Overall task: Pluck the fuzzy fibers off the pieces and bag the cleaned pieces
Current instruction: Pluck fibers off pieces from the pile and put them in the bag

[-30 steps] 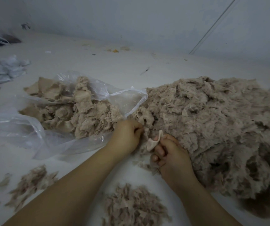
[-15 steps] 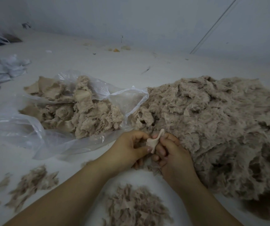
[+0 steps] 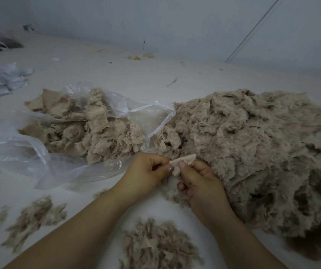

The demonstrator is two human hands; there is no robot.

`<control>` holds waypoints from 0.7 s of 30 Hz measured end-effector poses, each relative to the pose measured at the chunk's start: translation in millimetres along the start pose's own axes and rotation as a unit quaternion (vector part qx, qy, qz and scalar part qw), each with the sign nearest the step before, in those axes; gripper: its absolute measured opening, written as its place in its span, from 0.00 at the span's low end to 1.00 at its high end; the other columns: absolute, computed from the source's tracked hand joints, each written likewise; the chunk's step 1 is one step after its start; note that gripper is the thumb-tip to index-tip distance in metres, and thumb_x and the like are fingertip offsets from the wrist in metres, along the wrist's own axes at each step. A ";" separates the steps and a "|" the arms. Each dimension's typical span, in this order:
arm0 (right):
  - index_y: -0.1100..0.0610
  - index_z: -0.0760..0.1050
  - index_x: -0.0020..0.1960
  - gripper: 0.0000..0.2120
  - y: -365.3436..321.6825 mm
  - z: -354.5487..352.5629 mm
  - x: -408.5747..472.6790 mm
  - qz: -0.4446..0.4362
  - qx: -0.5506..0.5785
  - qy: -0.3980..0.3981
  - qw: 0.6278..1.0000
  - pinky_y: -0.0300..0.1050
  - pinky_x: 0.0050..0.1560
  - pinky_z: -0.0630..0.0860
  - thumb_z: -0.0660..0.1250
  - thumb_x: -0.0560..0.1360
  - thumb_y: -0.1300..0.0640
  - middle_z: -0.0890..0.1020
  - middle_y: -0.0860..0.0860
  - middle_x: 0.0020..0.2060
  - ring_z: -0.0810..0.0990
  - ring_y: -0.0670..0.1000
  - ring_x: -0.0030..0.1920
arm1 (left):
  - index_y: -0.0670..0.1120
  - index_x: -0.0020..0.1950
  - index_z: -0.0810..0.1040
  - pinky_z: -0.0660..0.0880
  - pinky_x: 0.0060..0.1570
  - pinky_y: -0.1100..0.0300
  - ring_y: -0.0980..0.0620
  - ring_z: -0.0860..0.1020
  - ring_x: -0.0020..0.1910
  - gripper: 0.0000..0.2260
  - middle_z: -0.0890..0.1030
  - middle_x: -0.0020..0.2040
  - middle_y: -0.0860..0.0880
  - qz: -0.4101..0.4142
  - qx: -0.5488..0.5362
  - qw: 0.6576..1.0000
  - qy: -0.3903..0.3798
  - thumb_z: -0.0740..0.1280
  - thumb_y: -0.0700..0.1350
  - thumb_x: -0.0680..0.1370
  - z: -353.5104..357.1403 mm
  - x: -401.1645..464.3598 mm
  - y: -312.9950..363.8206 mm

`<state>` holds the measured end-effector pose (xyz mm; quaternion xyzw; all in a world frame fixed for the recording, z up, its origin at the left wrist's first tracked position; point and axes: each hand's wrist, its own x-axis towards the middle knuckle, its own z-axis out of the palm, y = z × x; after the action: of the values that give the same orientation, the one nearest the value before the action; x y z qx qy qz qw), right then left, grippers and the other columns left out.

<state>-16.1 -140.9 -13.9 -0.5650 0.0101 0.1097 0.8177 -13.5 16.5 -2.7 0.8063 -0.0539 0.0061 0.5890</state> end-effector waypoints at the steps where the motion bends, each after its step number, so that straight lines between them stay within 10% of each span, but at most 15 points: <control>1: 0.54 0.82 0.41 0.06 -0.9 0.7 -0.9 0.002 0.014 0.005 1.000 0.38 0.31 0.73 0.70 0.75 0.54 0.78 0.50 0.30 0.73 0.45 0.30 | 0.43 0.40 0.84 0.68 0.27 0.65 0.57 0.71 0.25 0.08 0.77 0.28 0.46 -0.005 0.000 1.000 0.009 0.69 0.39 0.78 -1.9 0.8 -2.0; 6: 0.52 0.82 0.37 0.13 -1.5 0.3 -1.3 -0.005 0.036 0.018 0.999 0.39 0.30 0.73 0.67 0.79 0.59 0.75 0.50 0.27 0.72 0.46 0.31 | 0.48 0.44 0.85 0.73 0.29 0.64 0.57 0.75 0.26 0.11 0.82 0.36 0.48 0.002 0.048 0.999 -0.001 0.67 0.35 0.79 -9.2 0.2 -0.5; 11: 0.49 0.80 0.34 0.14 -1.1 0.5 -0.9 0.004 0.022 0.017 1.000 0.40 0.32 0.73 0.68 0.78 0.56 0.68 0.47 0.26 0.68 0.45 0.29 | 0.51 0.47 0.85 0.78 0.29 0.55 0.43 0.82 0.31 0.05 0.85 0.45 0.44 -0.038 0.093 0.968 -0.232 0.71 0.42 0.77 -34.9 -9.9 12.7; 15: 0.54 0.83 0.41 0.09 -1.4 0.0 0.1 0.009 0.019 0.004 1.000 0.39 0.32 0.73 0.67 0.78 0.57 0.71 0.53 0.31 0.69 0.46 0.32 | 0.47 0.42 0.86 0.69 0.19 0.62 0.55 0.70 0.19 0.06 0.83 0.31 0.49 -0.039 0.069 0.993 -0.083 0.72 0.47 0.76 -29.9 -9.5 20.8; 21: 0.59 0.83 0.52 0.08 -2.8 -2.2 -0.9 -0.004 -0.025 -0.033 0.999 0.39 0.34 0.73 0.68 0.77 0.58 0.82 0.54 0.39 0.78 0.47 0.38 | 0.36 0.43 0.81 0.64 0.19 0.64 0.51 0.68 0.17 0.10 0.82 0.36 0.36 -0.068 -0.087 0.993 -0.035 0.71 0.43 0.76 -3.3 -5.5 25.5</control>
<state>-16.1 -144.1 -12.0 -0.5817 -0.0224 0.1250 0.8034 -21.3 12.4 22.1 0.7534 -0.0195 -0.0672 0.6538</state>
